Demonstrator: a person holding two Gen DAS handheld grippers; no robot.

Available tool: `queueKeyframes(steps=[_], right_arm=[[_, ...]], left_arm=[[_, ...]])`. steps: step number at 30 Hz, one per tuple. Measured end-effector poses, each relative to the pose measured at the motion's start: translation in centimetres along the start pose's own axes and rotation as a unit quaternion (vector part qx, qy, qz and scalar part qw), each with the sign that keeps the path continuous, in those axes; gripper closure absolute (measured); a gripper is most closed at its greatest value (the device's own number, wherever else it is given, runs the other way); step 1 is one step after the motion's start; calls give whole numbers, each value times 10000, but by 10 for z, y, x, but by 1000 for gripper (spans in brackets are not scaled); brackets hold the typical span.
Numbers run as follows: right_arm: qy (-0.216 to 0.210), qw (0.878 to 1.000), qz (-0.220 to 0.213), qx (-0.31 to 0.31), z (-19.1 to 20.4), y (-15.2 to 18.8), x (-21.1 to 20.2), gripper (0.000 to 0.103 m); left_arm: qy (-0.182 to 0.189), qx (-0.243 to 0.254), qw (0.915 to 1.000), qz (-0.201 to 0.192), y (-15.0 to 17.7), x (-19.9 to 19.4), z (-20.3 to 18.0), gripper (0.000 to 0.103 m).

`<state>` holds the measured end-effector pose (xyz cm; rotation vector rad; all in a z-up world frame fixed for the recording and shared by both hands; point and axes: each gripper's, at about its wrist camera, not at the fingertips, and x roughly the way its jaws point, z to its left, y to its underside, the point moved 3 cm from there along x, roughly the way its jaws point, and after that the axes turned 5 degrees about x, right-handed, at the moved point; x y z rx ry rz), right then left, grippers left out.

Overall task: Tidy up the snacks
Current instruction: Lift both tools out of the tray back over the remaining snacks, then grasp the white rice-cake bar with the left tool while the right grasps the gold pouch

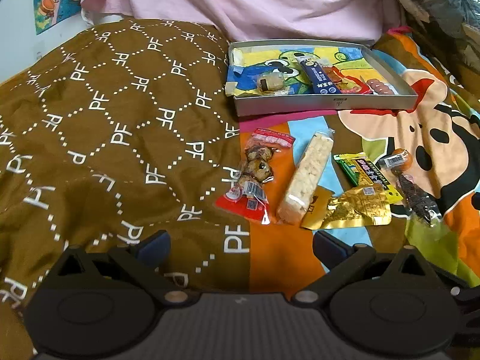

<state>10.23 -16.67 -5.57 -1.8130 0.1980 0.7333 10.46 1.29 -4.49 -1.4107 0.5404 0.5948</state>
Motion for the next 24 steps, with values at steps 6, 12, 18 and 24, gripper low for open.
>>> queueKeyframes(steps=[6,12,18,24], right_arm=[[-252,9992,208,-248,0,-2,24,1],[-533,9978,199,-350,-3,-9,43,1],[-945,9920,100,-834,2,-16,58,1],[-1483,9818,50,-1187,4,-27,77,1]], left_arm=[[120,149,9998,-26,-12,14,-1,0],[338,242,9991,-56,-24,29,-3,0],[718,371,9967,-91,-34,41,-4,0],[1030,579,9930,-42,-44,52,-7,0]])
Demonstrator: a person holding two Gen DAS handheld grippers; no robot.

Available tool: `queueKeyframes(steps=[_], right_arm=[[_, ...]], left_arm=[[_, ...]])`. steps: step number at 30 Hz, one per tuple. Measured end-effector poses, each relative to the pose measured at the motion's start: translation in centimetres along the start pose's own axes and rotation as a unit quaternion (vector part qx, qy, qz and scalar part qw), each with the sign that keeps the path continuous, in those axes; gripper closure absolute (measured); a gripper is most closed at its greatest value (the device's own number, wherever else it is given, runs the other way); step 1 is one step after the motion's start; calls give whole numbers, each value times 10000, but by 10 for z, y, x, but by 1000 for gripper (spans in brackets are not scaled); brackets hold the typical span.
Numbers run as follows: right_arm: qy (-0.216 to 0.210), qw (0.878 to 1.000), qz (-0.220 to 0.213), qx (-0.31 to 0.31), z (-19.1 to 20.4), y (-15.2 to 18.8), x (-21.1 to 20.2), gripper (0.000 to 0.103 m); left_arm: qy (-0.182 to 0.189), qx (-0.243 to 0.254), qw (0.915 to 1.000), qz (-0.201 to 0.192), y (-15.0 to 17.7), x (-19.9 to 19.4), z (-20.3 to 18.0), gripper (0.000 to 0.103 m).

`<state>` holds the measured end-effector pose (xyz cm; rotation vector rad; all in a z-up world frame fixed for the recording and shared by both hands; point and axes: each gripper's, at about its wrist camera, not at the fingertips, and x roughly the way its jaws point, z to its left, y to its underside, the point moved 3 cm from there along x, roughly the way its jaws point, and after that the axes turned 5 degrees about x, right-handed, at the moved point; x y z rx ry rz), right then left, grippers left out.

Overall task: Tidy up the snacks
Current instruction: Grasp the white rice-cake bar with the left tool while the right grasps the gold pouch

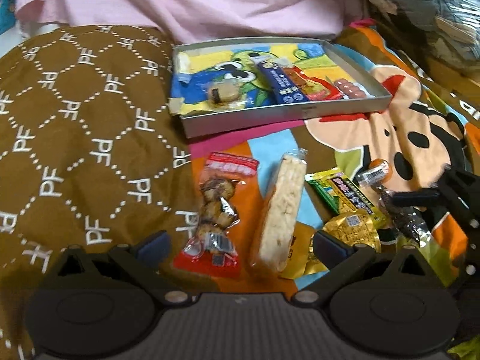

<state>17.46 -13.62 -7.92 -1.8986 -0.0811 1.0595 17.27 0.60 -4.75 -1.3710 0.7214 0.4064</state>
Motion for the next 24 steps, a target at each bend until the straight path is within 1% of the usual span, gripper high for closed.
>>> queueKeyframes(steps=[3,4,6,9,10,11,13,16,18,20,22,24], right_arm=[[-234,9996,89,-117,-6,-4,15,2],[-307,9993,121,-147,-7,-5,19,6],[-427,9987,178,-227,-9,-7,27,8],[-559,9976,233,-345,-10,-9,37,14],[-605,9972,253,-365,-11,-10,40,15],[-650,9969,265,-362,-11,-10,42,17],[-714,9965,272,-348,-12,-11,45,18],[-738,9963,279,-332,-13,-11,45,22],[-758,9963,283,-286,-13,-9,44,25],[-749,9964,275,-278,-12,-7,41,31],[-718,9966,292,-291,-10,-6,38,36],[-690,9966,355,-282,-7,-7,35,39]], left_arm=[[192,105,9998,-5,-4,5,-2,0],[274,137,9995,-10,-6,7,-3,1],[419,223,9989,-12,-9,11,-6,6],[556,387,9977,29,-14,18,-10,16],[587,420,9974,56,-15,21,-12,18],[619,435,9971,80,-17,24,-13,22],[652,424,9969,119,-20,29,-14,24],[694,386,9967,149,-22,35,-16,33],[739,376,9963,219,-23,39,-17,45],[785,372,9958,275,-23,41,-19,49],[815,378,9955,294,-24,43,-22,51],[740,413,9959,326,-24,44,-25,56]])
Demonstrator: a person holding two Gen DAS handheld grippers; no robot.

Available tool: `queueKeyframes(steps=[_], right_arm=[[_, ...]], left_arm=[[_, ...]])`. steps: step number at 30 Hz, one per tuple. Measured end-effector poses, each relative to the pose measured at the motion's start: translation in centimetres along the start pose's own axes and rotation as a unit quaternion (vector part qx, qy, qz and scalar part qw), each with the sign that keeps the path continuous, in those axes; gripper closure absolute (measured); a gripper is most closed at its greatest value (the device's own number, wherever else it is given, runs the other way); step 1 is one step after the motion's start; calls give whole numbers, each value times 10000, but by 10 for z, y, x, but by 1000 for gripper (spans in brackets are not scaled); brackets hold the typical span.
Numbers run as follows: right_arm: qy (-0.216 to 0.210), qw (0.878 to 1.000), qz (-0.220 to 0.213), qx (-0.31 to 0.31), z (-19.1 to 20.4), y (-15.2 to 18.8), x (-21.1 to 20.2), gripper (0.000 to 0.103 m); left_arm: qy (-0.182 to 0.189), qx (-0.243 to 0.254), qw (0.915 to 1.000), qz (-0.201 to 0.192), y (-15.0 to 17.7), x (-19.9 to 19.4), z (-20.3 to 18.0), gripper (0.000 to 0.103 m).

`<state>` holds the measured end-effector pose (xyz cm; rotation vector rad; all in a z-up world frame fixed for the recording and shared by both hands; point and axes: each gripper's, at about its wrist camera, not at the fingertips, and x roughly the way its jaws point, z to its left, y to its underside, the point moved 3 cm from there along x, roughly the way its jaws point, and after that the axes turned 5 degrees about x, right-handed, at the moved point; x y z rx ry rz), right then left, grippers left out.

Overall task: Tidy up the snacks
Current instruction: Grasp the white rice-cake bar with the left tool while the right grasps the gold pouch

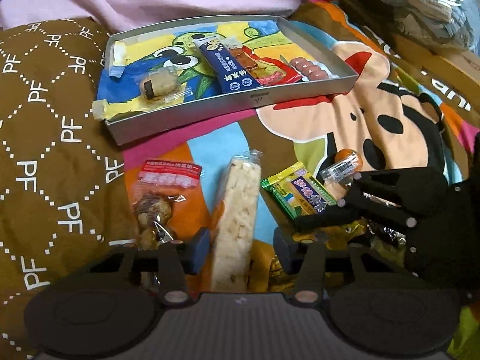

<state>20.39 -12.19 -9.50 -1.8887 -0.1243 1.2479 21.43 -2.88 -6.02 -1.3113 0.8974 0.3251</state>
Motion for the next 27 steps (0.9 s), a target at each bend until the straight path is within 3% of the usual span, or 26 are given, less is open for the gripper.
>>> queueKeyframes(steps=[3,15,27], right_arm=[[44,9999,128,15,5,0,-3,43],[369,9960,334,741,20,13,-26,49],[439,9947,242,901,26,19,-35,43]], left_arm=[[-142,-13,9998,118,0,3,-1,66],[-162,-525,9982,230,11,-8,4,67],[-293,-349,9986,272,12,-12,-2,64]])
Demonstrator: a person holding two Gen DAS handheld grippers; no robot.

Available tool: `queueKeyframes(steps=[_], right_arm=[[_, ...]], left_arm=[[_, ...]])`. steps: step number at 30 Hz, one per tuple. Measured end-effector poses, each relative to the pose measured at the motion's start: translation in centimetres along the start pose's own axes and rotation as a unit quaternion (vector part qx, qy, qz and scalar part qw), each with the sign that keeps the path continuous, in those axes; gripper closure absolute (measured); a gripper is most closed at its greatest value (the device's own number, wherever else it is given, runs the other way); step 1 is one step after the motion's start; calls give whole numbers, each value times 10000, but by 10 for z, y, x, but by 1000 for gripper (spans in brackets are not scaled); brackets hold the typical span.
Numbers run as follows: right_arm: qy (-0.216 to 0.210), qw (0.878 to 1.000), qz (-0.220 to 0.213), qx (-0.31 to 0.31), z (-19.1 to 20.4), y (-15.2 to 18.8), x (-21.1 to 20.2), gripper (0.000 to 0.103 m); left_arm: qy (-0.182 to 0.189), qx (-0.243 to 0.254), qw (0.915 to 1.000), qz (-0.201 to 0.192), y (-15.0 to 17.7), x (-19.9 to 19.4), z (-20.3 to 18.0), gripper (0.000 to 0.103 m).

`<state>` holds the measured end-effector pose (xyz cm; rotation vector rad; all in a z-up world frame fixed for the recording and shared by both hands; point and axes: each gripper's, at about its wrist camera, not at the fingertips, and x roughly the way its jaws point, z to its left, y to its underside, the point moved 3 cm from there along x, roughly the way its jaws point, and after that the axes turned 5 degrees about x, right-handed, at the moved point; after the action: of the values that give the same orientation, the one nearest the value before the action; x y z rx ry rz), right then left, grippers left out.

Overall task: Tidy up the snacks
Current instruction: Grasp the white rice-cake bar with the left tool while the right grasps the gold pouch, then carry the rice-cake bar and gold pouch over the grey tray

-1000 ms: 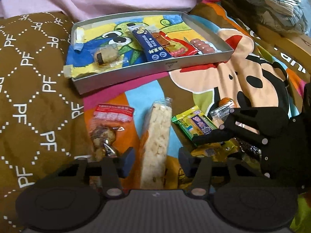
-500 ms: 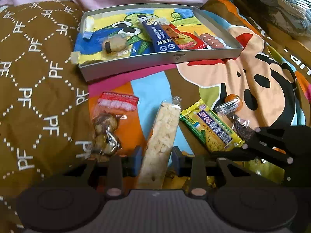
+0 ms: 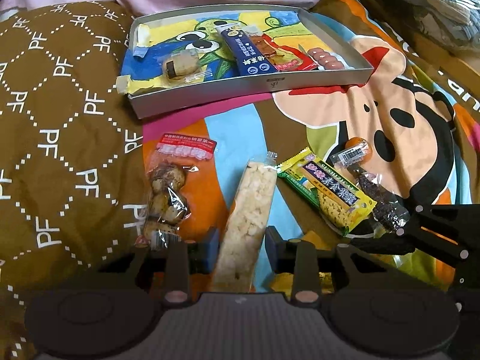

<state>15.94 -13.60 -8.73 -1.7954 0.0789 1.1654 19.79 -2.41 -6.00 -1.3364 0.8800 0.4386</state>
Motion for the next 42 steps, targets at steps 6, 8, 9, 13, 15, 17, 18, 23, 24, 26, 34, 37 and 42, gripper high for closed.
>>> queueKeyframes(steps=[6,8,9,13,15,17,18,23,24,26,34,37,42], right_arm=[[-12,9998,-126,162,-3,-1,5,34],[-24,9996,-156,228,-5,-2,7,32],[-22,9995,-175,245,-5,-2,8,32],[-31,9994,-216,259,-4,-2,10,35],[-73,9994,-222,262,-3,-2,9,44],[-75,9994,-225,259,-1,-2,9,47],[-63,9995,-226,233,0,-2,9,48],[2,9996,-215,200,3,-1,6,52],[29,9996,-202,186,3,-1,5,53],[105,9997,-180,145,5,-1,3,53],[691,9962,-243,-464,22,6,-13,54],[926,9925,-312,-734,31,10,-20,54],[1152,9886,-518,-814,31,12,-30,54]], left_arm=[[-169,225,9996,8,-3,3,-2,52],[-178,258,9995,15,-4,5,-1,50],[-191,268,9995,23,-5,6,-1,49],[-281,393,9988,84,-5,11,-4,48],[-283,458,9984,155,-3,14,-7,62],[-252,501,9982,209,-1,15,-10,67],[-310,557,9978,186,0,15,-12,68],[-615,714,9954,159,2,11,-19,71],[-713,702,9949,141,2,8,-20,72],[-832,628,9945,112,1,4,-20,72],[-1258,405,9912,14,-2,-15,-20,72],[-1379,381,9897,-107,-4,-25,-23,72],[-1549,310,9867,-372,-9,-42,-27,72]])
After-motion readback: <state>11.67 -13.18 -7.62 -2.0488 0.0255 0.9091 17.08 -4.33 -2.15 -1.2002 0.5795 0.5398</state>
